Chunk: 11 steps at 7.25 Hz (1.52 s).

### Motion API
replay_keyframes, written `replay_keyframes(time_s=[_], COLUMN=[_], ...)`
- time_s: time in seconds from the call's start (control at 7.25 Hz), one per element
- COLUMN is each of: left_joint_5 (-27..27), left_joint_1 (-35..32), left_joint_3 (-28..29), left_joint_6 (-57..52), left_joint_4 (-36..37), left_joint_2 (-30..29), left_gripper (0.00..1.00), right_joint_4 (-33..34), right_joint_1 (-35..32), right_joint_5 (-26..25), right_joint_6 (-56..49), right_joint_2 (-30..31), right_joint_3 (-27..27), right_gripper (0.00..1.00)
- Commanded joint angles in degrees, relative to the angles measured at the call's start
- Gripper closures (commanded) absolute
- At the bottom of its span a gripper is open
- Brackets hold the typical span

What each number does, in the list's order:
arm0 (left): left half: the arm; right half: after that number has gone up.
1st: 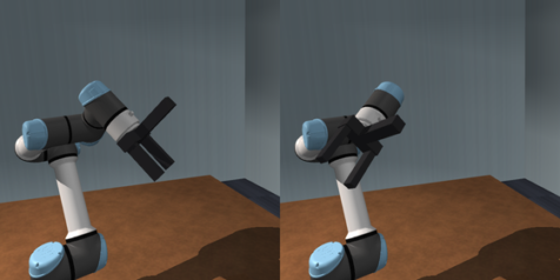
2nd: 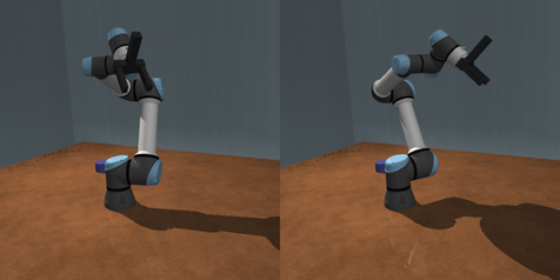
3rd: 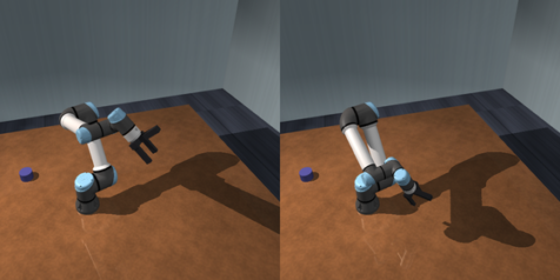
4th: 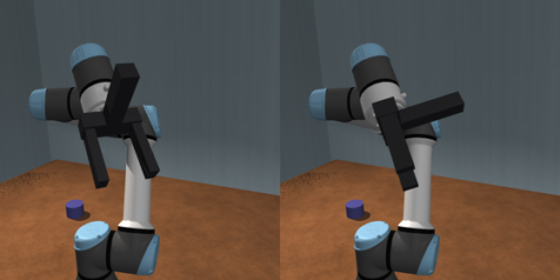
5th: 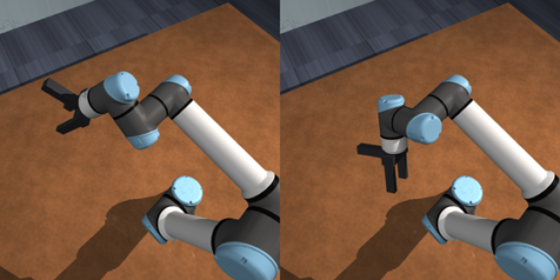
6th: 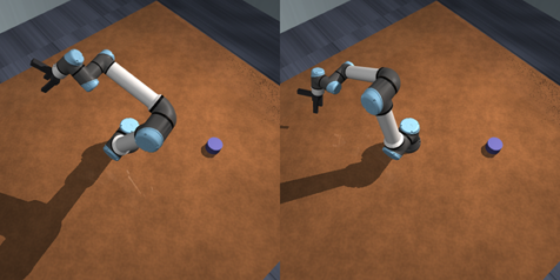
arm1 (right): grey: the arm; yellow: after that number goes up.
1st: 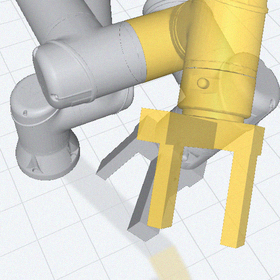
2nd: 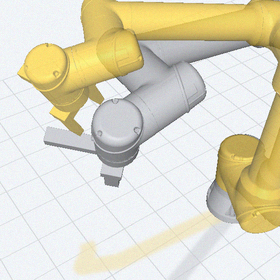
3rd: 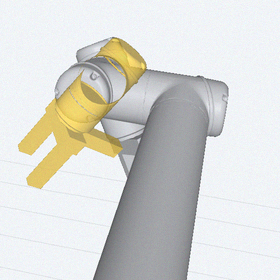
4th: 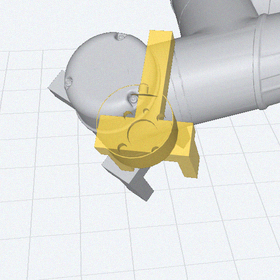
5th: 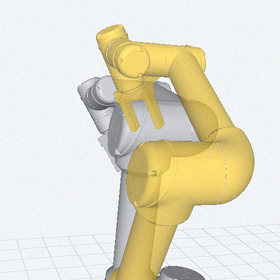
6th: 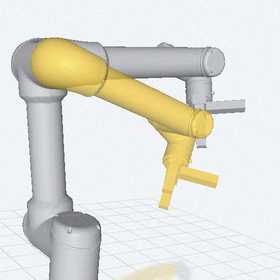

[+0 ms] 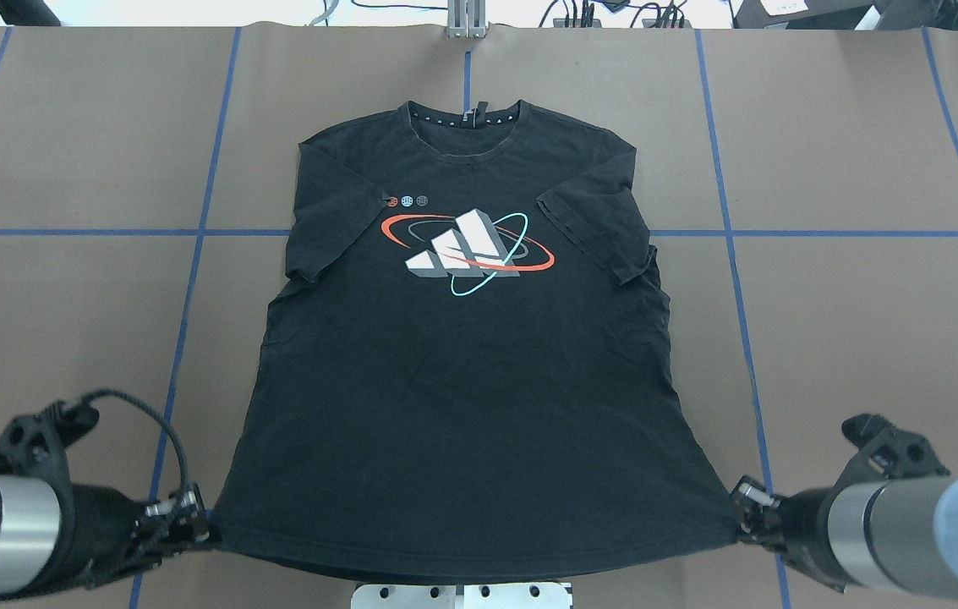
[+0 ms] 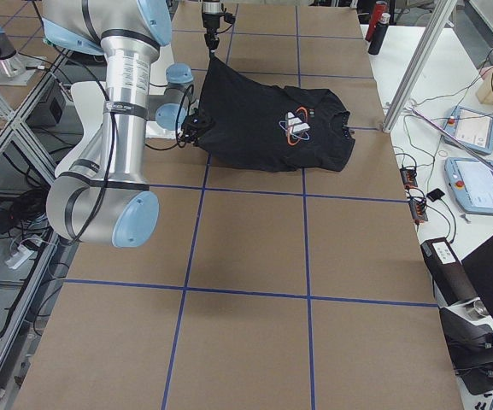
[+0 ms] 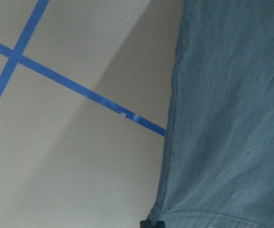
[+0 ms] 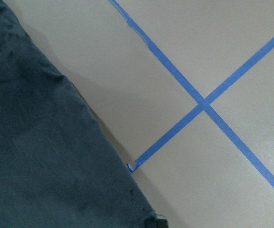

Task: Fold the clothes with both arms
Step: 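Lift both hem corners and fold them toward the collar with both grippers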

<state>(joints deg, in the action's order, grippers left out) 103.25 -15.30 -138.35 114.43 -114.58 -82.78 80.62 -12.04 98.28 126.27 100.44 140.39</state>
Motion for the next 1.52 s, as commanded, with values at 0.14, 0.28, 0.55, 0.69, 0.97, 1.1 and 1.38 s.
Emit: replay_keyframes(time_s=[0.14, 0.28, 0.55, 0.69, 0.97, 1.1, 1.38], left_joint_5=[3.5, 5.1, 6.3, 8.8, 14.9, 16.0, 15.6], left_joint_1=[-13.6, -18.4, -25.0, -28.3, -33.8, -35.0, -36.2], left_joint_3=[2.1, 8.0, 17.5, 22.7, 34.0, 36.1, 42.1], left_joint_6=[-14.1, -20.7, -33.7, -37.2, -40.9, -41.2, -41.4], left_joint_4=[0.1, 0.1, 0.1, 0.0, -0.9, -0.8, -1.0], left_joint_2=[-3.7, -8.1, -13.4, -16.8, -24.2, -26.4, -31.4], left_gripper=[1.00, 1.00, 1.00, 1.00, 1.00, 1.00, 1.00], right_joint_4=[13.7, 22.6, 26.4, 26.0, 25.8, 24.1, 17.6], right_joint_1=[-14.9, -18.8, -25.6, -29.1, -34.1, -35.8, -38.3], right_joint_5=[6.2, 7.0, 8.3, 10.4, 11.2, 11.2, 11.8], right_joint_6=[-7.3, -11.6, -18.6, -21.7, -29.2, -30.5, -31.7], right_joint_2=[-15.2, -23.6, -29.7, -32.0, -35.8, -39.1, -45.0], right_joint_3=[-4.0, -7.2, -13.5, -17.7, -25.6, -30.5, -42.5], right_gripper=[1.00, 1.00, 1.00, 1.00, 1.00, 1.00, 1.00])
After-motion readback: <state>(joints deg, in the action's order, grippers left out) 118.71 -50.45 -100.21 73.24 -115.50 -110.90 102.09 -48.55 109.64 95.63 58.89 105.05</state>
